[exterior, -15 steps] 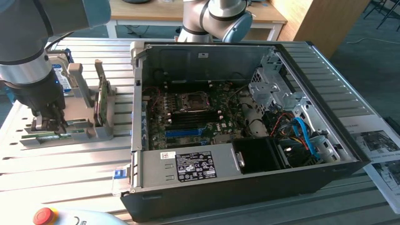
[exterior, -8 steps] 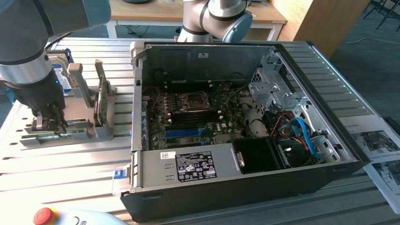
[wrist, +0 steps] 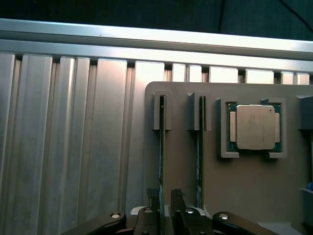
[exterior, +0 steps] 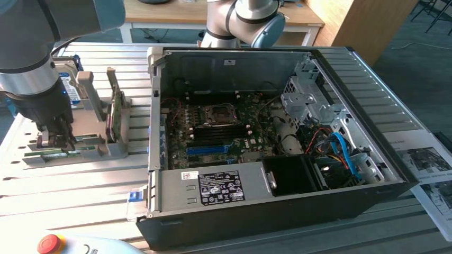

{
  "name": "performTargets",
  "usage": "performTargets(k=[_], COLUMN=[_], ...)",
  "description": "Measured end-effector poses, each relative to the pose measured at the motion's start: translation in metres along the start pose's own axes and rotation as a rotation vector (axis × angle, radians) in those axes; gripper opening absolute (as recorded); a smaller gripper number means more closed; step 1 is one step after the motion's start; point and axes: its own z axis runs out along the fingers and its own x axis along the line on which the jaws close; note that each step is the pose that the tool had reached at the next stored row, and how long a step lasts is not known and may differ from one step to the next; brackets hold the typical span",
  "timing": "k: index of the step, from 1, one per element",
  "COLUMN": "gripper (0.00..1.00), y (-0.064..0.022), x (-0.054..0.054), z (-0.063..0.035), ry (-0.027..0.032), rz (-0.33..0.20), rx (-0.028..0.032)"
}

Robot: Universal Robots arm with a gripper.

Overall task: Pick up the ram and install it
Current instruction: 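Pick up the ram and move it above insertion slot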

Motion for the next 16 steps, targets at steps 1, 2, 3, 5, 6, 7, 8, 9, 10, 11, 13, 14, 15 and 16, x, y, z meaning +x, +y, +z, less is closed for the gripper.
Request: performTargets(k=[1,2,3,5,6,7,8,9,10,11,13,14,15,16], gripper=[0.24,0.24,0.24,0.24,0.24,0.24,0.24,0.24,0.24,0.24,0.24,0.24,0.24,0.24], y=[0.0,0.0,-0.0001,-0.0001,-0.0002,-0.0002,-0.0002,-0.0003,-0.0003,-0.0003,-0.0004,-0.0004,-0.0004,-0.0005], x=[0.0,0.0,0.0,0.0,0.0001,0.0001,0.0001,0.0001,0.0001,0.0001,0.0001,0.0001,0.0002,0.0002], z=[0.0,0.0003,0.0012,0.0024,0.0032,0.0038,0.0045,0.005,0.0056,0.0061,0.0072,0.0078,0.0082,0.0087], ry=[0.0,0.0,-0.0004,0.0,0.0,0.0,0.0,0.0,0.0001,0.0,0.0,0.0,0.0,0.0], rz=[0.0,0.0,0.0,0.0,0.0,0.0,0.0,0.0,0.0,0.0,0.0,0.0,0.0,0.0], rx=[0.0,0.0001,0.0006,0.0,0.0001,0.0001,0.0,0.0,0.0,0.0,0.0,0.0,0.0,0.0001])
